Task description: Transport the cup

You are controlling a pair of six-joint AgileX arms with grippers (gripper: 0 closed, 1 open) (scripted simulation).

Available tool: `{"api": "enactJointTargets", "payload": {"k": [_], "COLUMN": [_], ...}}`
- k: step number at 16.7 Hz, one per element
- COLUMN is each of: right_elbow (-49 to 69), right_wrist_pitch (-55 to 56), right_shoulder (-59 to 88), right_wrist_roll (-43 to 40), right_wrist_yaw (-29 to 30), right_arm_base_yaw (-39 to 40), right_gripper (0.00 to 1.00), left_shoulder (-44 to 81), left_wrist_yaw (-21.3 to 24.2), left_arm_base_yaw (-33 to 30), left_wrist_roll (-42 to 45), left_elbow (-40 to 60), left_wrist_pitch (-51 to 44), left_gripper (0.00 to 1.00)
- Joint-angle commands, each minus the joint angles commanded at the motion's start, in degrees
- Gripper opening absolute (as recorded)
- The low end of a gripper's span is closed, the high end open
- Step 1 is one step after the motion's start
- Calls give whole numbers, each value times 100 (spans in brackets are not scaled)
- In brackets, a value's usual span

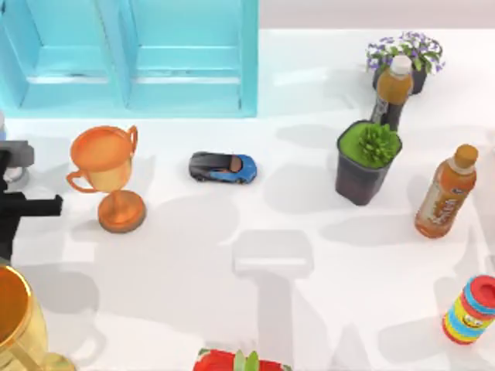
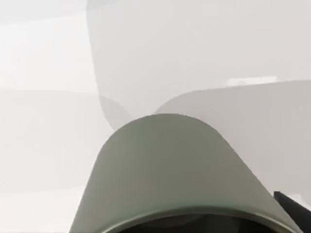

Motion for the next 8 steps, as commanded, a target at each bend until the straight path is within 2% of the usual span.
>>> {"api": "enactJointTargets", "payload": {"k": [3, 8], "right_elbow": [0, 0], "right_wrist_pitch": [0, 0], "right_shoulder": [0, 0], "right_wrist_roll": [0, 0], "right_wrist_yaw": [0, 0], "right_arm_base_yaw": [0, 0], "right_gripper": [100, 100], "left_shoulder": [183, 167], "left_wrist_yaw": [-45, 147], "left_arm_base_yaw": [-49, -37], "left_wrist_roll": [23, 2], "left_elbow": [-190, -247], "left_wrist_pitch": [371, 906], "left_gripper": [0, 0]}}
